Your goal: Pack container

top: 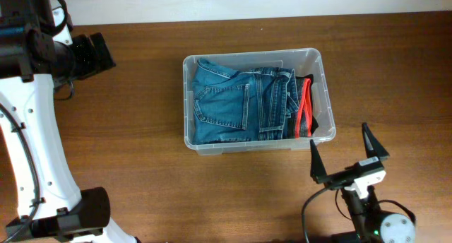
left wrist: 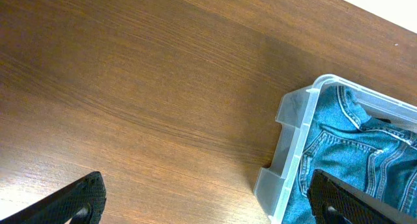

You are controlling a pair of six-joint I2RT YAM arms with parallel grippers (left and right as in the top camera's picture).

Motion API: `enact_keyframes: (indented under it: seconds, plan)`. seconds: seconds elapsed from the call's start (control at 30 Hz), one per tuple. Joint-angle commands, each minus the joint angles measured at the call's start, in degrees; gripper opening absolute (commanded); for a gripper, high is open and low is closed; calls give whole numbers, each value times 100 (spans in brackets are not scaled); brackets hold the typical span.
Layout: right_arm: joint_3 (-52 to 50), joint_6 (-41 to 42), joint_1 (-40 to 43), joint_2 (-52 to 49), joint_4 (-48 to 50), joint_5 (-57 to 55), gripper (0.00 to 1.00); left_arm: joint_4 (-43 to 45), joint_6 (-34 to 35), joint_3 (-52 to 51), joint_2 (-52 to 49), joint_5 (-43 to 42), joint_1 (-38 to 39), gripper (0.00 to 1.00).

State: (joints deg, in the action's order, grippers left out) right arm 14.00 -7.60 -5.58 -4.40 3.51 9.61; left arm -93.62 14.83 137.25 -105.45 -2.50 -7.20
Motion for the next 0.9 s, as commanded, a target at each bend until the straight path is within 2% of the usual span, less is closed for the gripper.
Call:
enact_keyframes:
  seconds: [0.0, 0.2, 0.43, 0.87]
  plan:
    - [-520, 55, 79, 129, 374, 85, 98, 4, 37, -28, -33, 39, -11, 99]
    - [-1132, 55, 85, 428, 457, -129, 98, 7, 35, -28, -33, 39, -9, 99]
    - [-1364, 98, 302, 422, 487, -175, 98, 7, 35, -28, -33, 39, -9, 99]
    - [-1368, 96, 702, 422, -660, -229, 99, 4, 37, -28, -33, 39, -9, 100]
